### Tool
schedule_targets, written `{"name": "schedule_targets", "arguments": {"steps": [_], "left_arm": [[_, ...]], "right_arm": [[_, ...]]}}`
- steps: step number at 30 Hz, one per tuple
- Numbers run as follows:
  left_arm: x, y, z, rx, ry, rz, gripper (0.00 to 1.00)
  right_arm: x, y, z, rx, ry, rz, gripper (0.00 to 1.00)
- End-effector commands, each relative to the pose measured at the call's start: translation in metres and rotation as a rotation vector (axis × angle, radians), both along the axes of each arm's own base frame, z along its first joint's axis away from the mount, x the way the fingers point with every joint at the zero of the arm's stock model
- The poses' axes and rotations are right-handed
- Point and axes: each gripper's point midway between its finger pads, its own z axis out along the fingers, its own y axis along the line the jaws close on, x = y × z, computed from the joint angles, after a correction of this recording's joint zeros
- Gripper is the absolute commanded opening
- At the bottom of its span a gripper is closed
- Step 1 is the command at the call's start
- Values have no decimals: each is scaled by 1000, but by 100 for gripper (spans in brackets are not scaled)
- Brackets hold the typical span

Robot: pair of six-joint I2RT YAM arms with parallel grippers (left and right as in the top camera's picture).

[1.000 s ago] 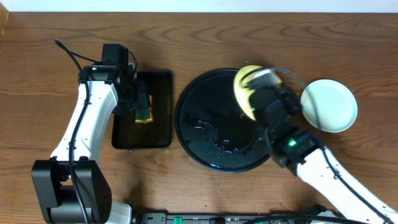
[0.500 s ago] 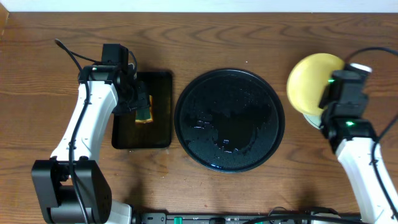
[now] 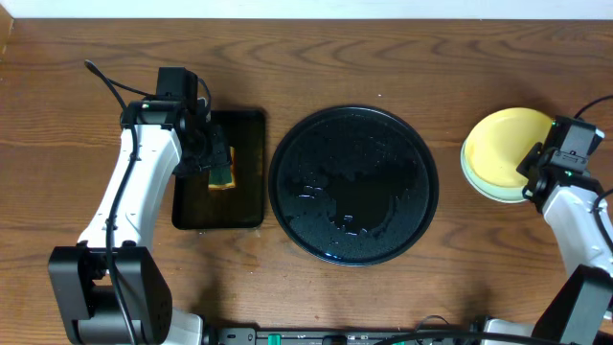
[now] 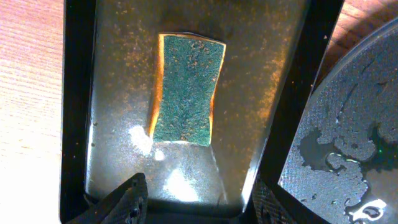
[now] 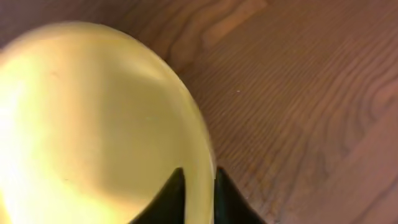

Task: Clean dirty plates on tray and stack at the side

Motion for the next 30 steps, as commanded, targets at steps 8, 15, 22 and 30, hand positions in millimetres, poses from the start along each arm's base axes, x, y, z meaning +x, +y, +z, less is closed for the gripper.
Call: {"name": "schedule_targets", "arguments": {"steps": [8, 15, 22, 30], "left_arm": [[9, -6, 6, -20, -46, -35, 62], [29, -18, 33, -16, -199, -143, 66], [-2, -30, 35, -4, -113, -209, 77], [-49, -23, 36, 6, 8, -185, 81]], "right_arm": [[39, 72, 27, 223, -157, 365, 43], [40, 142, 42, 210, -118, 655, 58], [15, 194, 36, 253, 43, 849, 99], [-37, 202, 27, 390, 195, 794, 99]]}}
